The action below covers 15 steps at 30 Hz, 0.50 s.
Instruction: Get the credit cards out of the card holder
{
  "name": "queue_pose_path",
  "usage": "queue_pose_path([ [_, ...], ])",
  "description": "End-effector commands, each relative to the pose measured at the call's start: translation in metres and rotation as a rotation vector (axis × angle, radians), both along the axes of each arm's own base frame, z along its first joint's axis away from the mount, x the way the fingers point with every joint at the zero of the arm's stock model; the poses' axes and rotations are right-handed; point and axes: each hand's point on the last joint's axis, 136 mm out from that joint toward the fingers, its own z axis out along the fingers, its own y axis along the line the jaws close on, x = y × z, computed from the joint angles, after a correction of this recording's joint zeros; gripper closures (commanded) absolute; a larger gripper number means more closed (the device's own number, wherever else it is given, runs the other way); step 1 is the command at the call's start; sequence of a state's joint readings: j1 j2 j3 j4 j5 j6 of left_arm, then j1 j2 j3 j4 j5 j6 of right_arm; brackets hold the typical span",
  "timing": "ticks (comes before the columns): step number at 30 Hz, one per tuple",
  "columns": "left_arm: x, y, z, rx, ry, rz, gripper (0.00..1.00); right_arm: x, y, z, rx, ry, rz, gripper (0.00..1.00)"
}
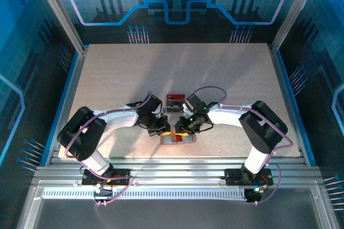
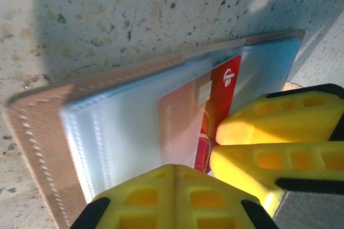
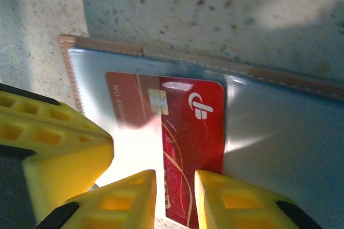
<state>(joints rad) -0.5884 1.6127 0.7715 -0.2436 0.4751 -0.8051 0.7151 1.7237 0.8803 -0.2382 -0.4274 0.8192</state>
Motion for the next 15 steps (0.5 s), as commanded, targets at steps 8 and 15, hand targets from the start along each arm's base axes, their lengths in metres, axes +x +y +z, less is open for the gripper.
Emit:
queue_pose_path([
  [8,-0.005,0.002,-0.001,0.022,0.002,-0.022,1.00,0.002,0.011,0.016,0.067,-0.012,0.001,0.74],
  [15,-0.006,0.008,0.000,0.052,-0.008,-0.025,1.00,0.002,0.000,0.014,0.012,-0.027,-0.007,0.74],
])
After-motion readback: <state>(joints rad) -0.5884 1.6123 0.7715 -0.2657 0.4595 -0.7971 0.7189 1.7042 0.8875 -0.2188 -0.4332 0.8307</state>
